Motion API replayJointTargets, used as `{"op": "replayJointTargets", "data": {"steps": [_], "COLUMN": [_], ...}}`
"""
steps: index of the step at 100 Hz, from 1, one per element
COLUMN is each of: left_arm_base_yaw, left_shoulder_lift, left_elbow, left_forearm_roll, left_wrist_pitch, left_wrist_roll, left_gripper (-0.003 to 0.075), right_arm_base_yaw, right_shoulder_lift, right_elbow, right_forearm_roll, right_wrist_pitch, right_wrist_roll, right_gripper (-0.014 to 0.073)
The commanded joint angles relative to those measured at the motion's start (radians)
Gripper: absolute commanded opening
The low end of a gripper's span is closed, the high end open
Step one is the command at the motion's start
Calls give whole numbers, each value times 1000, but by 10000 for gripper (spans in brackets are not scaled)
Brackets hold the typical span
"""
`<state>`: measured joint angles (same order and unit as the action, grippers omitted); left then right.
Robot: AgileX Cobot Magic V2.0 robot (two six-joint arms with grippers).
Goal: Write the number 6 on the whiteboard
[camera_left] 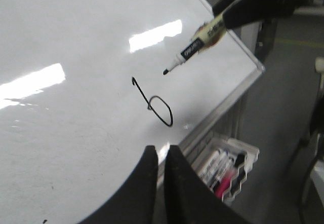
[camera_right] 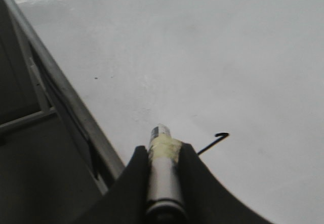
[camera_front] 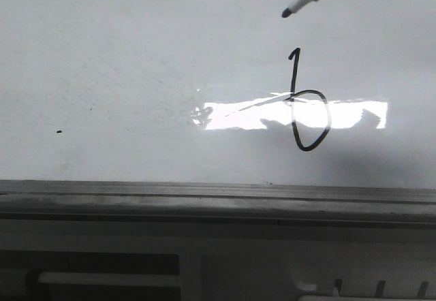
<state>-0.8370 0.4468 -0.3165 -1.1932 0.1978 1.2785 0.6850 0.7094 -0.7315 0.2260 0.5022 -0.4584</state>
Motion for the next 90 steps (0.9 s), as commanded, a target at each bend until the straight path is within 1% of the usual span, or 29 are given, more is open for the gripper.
{"op": "replayJointTargets", "data": {"steps": [1, 6, 11, 13, 18, 26, 35, 46, 56, 64, 71, 80, 85, 90], "left_arm_base_yaw": [-5, -5, -5, -5, -5, -5, -7, -7, -7, -7, -7, -7, -7, -7], "left_shoulder_lift": [145, 242, 340, 381, 468, 603, 713, 790, 829, 835, 835, 835, 835, 835], "left_elbow": [-86, -140, -191, -214, -268, -348, -423, -482, -504, -505, -505, -505, -505, -505], "left_forearm_roll": [69, 98, 110, 111, 115, 115, 115, 113, 113, 115, 115, 117, 117, 126], "left_wrist_pitch": [44, 90, 143, 166, 228, 322, 389, 456, 500, 509, 525, 547, 557, 562], "left_wrist_roll": [-5, -5, -3, -3, 10, 44, 46, 49, 49, 51, 51, 51, 51, 51], "left_gripper": [144, 261, 350, 379, 420, 419, 419, 419, 419, 398, 349, 256, 192, 105], "right_arm_base_yaw": [59, 99, 144, 155, 196, 248, 292, 318, 320, 320, 320, 320, 320, 320], "right_shoulder_lift": [16, 38, 63, 75, 101, 143, 179, 203, 203, 203, 203, 203, 203, 203], "right_elbow": [-35, -35, -35, -35, -35, -35, -35, -35, -35, -35, -35, -35, -35, -35], "right_forearm_roll": [27, 34, 42, 44, 48, 50, 50, 50, 60, 62, 62, 62, 62, 62], "right_wrist_pitch": [1, 26, 33, 33, 31, 21, 18, 16, 6, -10, -18, -28, -32, -36], "right_wrist_roll": [-6, -6, -6, -6, -6, -6, -6, -6, -6, -6, -6, -6, -6, -6], "right_gripper": [-67, -67, -67, -67, -67, -67, -67, -67, -67, -67, -67, -67, -67, -67]}}
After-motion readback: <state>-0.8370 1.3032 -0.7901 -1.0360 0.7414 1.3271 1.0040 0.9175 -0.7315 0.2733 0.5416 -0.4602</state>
